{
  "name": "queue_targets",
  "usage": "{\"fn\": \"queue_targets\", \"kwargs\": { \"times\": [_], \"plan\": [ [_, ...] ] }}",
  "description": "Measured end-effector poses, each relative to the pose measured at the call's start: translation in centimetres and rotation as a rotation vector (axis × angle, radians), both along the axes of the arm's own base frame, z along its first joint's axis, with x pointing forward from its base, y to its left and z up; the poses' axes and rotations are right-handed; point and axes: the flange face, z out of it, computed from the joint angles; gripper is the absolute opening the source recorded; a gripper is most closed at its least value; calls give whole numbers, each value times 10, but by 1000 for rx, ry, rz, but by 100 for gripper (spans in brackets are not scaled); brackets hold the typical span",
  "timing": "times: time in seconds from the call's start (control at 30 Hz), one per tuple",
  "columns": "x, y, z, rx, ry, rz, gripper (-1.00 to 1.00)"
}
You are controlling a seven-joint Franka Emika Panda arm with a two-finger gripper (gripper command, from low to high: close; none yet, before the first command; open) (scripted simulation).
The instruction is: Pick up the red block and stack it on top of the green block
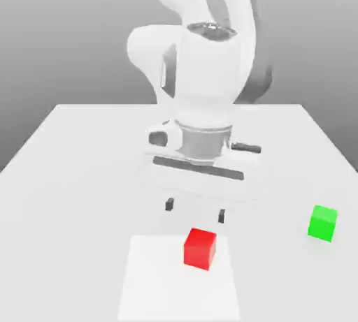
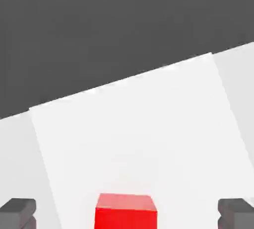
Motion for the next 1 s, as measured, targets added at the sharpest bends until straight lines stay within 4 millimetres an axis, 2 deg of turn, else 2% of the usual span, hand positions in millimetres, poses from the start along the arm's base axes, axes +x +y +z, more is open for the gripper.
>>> {"fn": "queue_targets", "kwargs": {
  "times": [0.53,0.57,0.8,1.0],
  "plan": [
    [-6,1,-73,16,19,-21,0],
    [-8,0,-78,15,22,-20,-100],
    [-8,0,-78,15,20,-20,-100],
    [-1,2,-49,18,10,-24,-100]
  ]
}}
